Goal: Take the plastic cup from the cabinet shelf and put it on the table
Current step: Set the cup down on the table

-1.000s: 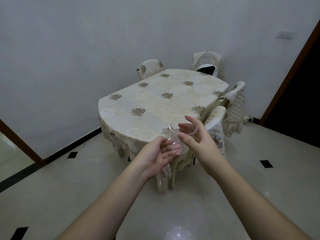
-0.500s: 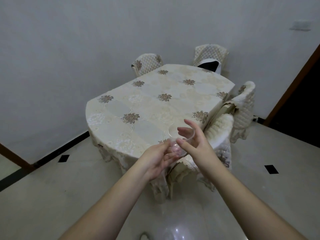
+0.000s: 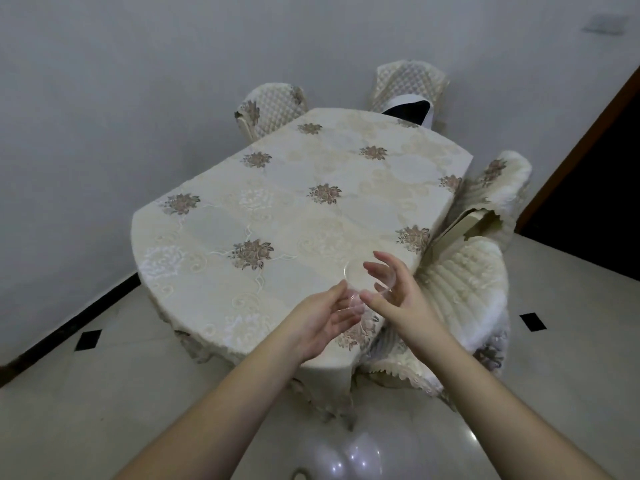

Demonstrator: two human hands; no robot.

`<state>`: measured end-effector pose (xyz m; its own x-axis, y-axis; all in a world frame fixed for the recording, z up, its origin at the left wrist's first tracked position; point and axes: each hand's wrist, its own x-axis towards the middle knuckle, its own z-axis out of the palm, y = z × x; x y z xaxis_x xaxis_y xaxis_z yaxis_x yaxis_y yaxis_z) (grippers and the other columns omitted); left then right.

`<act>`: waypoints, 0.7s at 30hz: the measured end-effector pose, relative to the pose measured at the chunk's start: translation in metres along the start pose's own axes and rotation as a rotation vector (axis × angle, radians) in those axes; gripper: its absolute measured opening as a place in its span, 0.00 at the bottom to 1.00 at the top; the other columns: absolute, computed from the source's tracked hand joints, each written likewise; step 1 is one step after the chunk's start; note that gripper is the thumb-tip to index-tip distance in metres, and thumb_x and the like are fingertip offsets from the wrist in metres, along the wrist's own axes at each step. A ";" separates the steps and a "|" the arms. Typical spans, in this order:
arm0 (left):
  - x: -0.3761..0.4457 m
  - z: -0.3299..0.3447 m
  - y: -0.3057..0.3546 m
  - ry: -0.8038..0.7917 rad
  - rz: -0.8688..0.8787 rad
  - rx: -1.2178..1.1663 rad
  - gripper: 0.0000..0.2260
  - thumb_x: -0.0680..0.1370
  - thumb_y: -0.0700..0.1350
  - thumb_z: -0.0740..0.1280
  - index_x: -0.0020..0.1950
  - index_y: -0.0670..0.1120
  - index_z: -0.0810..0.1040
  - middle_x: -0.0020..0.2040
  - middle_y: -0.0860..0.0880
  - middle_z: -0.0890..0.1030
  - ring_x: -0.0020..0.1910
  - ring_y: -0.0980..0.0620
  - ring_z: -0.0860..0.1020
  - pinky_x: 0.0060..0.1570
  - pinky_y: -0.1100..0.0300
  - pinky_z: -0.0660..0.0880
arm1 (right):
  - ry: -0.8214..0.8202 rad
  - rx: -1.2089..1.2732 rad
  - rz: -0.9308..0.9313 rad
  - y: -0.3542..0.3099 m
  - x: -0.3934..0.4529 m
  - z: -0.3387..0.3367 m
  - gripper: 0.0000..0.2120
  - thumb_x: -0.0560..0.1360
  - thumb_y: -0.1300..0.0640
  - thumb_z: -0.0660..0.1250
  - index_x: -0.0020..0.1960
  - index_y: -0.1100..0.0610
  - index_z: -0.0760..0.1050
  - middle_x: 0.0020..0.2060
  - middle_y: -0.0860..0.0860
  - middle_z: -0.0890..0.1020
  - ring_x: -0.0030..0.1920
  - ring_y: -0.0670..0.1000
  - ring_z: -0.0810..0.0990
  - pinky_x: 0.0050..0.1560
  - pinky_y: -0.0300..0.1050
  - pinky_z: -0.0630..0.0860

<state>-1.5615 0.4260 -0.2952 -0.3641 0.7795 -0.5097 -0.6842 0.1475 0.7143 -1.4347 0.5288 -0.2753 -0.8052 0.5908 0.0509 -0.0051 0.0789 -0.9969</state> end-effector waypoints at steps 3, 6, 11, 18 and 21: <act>0.029 -0.001 0.001 -0.013 -0.037 0.024 0.13 0.80 0.48 0.63 0.49 0.38 0.78 0.34 0.47 0.82 0.35 0.51 0.81 0.45 0.59 0.81 | 0.031 -0.052 0.021 0.011 0.014 -0.008 0.32 0.66 0.47 0.76 0.67 0.43 0.67 0.65 0.46 0.74 0.69 0.41 0.69 0.62 0.37 0.69; 0.059 0.003 -0.003 0.012 -0.073 0.019 0.13 0.79 0.48 0.64 0.50 0.37 0.78 0.39 0.45 0.80 0.41 0.48 0.79 0.49 0.56 0.79 | 0.051 -0.129 0.077 0.026 0.027 -0.026 0.33 0.67 0.49 0.77 0.68 0.41 0.67 0.64 0.45 0.75 0.64 0.36 0.71 0.55 0.31 0.71; 0.109 0.003 -0.016 0.040 -0.096 0.048 0.19 0.76 0.52 0.69 0.57 0.37 0.79 0.50 0.41 0.79 0.49 0.45 0.80 0.56 0.52 0.77 | 0.031 -0.139 0.183 0.062 0.052 -0.055 0.33 0.67 0.51 0.78 0.67 0.41 0.67 0.62 0.48 0.76 0.60 0.36 0.74 0.54 0.36 0.73; 0.165 0.006 -0.032 0.095 -0.140 0.119 0.12 0.75 0.53 0.70 0.45 0.45 0.86 0.41 0.48 0.87 0.45 0.50 0.85 0.46 0.59 0.80 | -0.001 -0.198 0.244 0.105 0.090 -0.083 0.36 0.67 0.51 0.78 0.70 0.46 0.66 0.62 0.48 0.76 0.62 0.36 0.72 0.62 0.44 0.73; 0.183 0.008 -0.032 0.164 -0.146 0.160 0.11 0.76 0.51 0.68 0.48 0.44 0.83 0.40 0.47 0.87 0.44 0.49 0.85 0.45 0.59 0.79 | -0.021 -0.260 0.280 0.118 0.106 -0.089 0.37 0.66 0.46 0.77 0.71 0.47 0.64 0.62 0.48 0.75 0.60 0.41 0.75 0.55 0.33 0.73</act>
<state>-1.6012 0.5689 -0.4075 -0.3749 0.6361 -0.6744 -0.6330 0.3559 0.6875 -1.4678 0.6727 -0.3825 -0.7660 0.6023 -0.2247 0.3652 0.1199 -0.9232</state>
